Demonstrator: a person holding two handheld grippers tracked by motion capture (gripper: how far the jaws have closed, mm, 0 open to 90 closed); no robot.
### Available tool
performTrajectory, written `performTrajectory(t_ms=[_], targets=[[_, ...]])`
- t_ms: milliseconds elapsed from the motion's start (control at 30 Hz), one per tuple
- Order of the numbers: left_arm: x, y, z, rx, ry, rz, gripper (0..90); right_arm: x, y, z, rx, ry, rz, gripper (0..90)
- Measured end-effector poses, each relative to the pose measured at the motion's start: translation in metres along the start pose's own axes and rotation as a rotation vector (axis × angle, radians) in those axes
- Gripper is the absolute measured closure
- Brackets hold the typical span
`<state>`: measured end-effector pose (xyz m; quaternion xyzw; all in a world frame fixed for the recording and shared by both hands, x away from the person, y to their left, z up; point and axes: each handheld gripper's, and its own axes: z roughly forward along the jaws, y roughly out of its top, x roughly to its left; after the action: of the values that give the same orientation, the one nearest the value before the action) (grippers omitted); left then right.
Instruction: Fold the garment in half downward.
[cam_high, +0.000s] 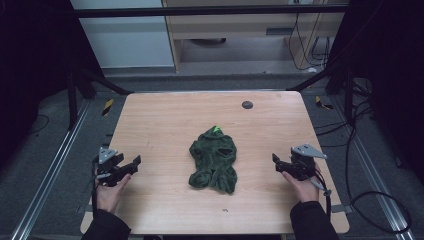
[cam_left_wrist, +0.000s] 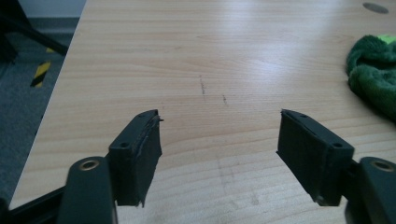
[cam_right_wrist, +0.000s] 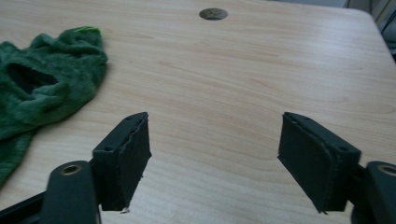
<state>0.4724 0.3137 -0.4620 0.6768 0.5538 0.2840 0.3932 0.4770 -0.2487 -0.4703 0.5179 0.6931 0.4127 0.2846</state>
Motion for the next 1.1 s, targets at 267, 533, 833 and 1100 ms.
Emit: performTrajectory(t_ms=[267, 533, 833, 1100], targets=[[-0.004, 0.012, 0.003, -0.026, -0.014, 0.04, 35.9, 0.003, 0.017, -0.011, 0.011, 0.078, 0.049, 12.5], [0.001, 0.029, 0.01, -0.017, -0.047, 0.038, 37.1, 0.012, 0.03, -0.009, 0.0, 0.091, -0.003, 19.6], [-0.006, 0.046, 0.023, -0.017, -0.085, 0.053, 40.4, 0.016, 0.054, -0.001, -0.036, 0.101, -0.028, 26.2], [-0.016, 0.062, 0.032, -0.013, -0.105, 0.081, 41.5, 0.022, 0.077, 0.015, -0.037, 0.137, -0.032, 31.0]])
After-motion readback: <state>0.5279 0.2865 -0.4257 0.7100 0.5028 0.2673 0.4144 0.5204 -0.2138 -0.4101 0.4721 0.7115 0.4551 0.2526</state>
